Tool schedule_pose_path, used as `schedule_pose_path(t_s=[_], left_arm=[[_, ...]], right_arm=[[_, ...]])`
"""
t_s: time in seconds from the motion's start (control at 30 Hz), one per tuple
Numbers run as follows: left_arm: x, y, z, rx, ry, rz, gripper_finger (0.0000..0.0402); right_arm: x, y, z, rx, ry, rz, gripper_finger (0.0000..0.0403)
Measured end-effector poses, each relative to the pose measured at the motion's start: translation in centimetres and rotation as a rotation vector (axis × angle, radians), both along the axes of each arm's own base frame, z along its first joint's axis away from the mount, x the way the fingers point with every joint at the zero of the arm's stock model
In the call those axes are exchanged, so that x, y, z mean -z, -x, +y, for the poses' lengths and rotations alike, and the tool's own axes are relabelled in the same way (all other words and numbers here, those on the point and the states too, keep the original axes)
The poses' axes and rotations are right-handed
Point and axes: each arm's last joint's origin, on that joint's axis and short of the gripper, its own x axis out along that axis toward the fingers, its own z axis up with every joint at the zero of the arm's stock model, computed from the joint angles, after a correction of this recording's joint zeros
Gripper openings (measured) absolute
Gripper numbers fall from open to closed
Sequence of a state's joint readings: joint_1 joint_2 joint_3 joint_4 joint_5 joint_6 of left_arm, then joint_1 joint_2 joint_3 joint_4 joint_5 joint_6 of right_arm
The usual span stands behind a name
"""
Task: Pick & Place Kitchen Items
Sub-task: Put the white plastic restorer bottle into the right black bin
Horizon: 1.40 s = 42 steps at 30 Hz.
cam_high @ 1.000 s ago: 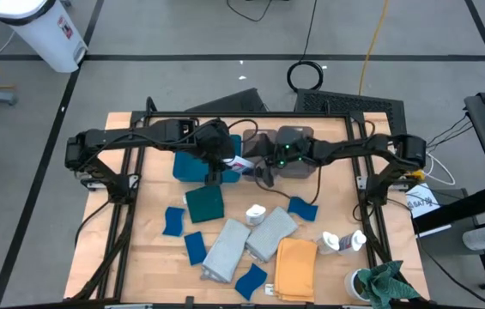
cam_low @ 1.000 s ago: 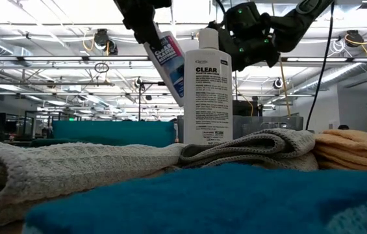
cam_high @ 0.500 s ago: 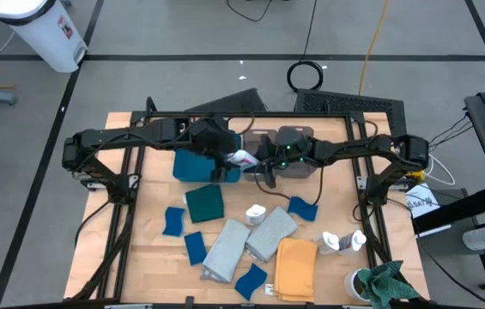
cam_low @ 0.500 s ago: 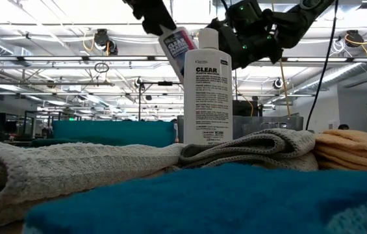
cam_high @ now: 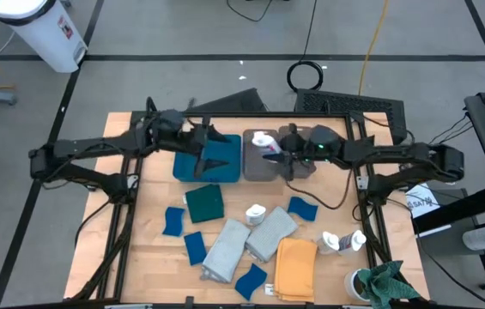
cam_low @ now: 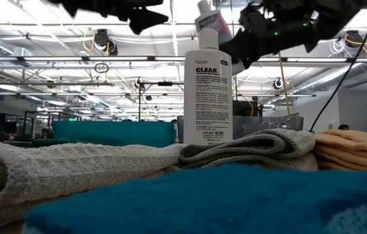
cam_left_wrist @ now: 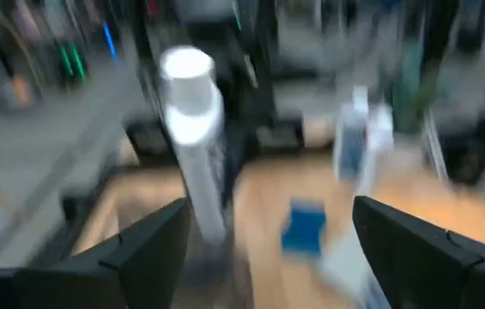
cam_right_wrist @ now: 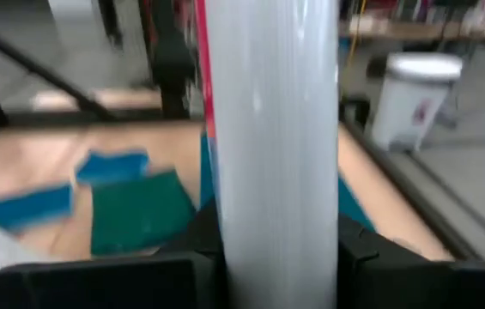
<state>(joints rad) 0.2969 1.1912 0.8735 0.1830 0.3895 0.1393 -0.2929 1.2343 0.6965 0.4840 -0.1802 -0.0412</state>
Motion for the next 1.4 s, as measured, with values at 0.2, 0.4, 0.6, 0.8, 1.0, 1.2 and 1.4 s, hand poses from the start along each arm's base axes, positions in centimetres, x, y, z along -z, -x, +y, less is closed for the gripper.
schedule_pose_path(t_s=[0.2,0.4,0.6,0.8,1.0,1.2,1.4], left_arm=[[5.1,-1.1,-0.1,0.053,0.018,-0.260,0.0308],[6.4,-4.0,-0.3,0.082,0.027,-0.266,0.0297],[6.7,-6.5,-0.3,0.091,0.050,-0.256,0.0279],[6.6,-7.9,0.0,0.093,0.103,-0.250,0.0255],[6.8,-8.0,0.1,0.090,0.099,-0.236,0.0177],[7.0,-7.9,0.7,0.098,0.107,-0.213,0.0106],[7.1,-7.5,1.8,0.122,0.148,-0.191,0.0106]], right_arm=[[1.0,0.3,0.8,-0.027,-0.017,-0.159,0.0084],[2.0,-1.4,1.5,-0.066,-0.058,-0.186,0.0085],[2.6,-3.4,2.2,-0.107,-0.053,-0.213,0.0085],[2.4,-4.4,2.3,-0.137,-0.055,-0.221,0.0086],[2.3,-4.4,2.4,-0.142,-0.061,-0.191,0.0094],[2.7,-4.4,2.2,-0.133,-0.076,-0.143,0.0153],[2.8,-3.0,2.0,-0.102,-0.137,0.031,0.0215]])
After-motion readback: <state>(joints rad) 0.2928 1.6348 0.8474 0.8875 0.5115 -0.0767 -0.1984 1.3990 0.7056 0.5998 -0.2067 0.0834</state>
